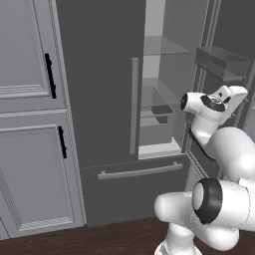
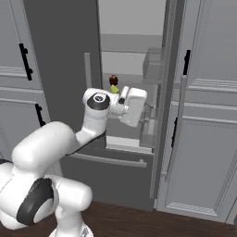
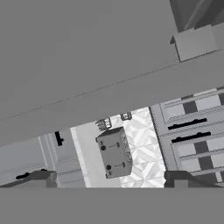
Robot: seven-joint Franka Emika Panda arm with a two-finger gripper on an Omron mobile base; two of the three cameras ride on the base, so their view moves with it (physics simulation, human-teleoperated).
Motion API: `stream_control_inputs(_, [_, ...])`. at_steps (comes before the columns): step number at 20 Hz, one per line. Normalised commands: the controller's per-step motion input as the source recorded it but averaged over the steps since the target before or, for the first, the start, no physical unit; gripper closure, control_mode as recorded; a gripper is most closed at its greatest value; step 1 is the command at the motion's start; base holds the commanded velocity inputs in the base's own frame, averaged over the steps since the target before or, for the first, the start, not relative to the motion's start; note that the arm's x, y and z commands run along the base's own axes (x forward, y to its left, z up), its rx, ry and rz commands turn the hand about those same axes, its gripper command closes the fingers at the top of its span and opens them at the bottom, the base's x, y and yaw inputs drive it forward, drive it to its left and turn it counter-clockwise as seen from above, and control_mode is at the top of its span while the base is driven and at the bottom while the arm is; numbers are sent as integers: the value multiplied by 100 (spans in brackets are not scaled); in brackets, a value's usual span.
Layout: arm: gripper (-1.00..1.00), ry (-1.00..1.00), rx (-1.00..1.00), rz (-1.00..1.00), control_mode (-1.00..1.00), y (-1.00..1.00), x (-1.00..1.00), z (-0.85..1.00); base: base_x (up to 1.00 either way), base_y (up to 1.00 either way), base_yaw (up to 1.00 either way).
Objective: Grab a lemon wedge from the fridge and one ice cube from the ice bowl, and put them in the glass of lemonade.
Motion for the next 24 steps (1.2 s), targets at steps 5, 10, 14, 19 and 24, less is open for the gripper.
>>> stream_control_inputs(5, [-100, -24, 5, 7, -100, 84, -53, 38, 0, 0, 0])
stream_control_inputs(10, [-100, -41, 42, 14, -100, 71, -11, 15, 0, 0, 0])
stream_control_inputs(14, [-100, -27, 62, 35, -100, 58, 11, 4, 0, 0, 0])
stream_control_inputs(19, [-100, -5, 57, 55, -100, 62, 23, 0, 0, 0, 0])
stream_control_inputs(24, [-100, 0, 48, 57, -100, 68, 8, -1, 0, 0, 0])
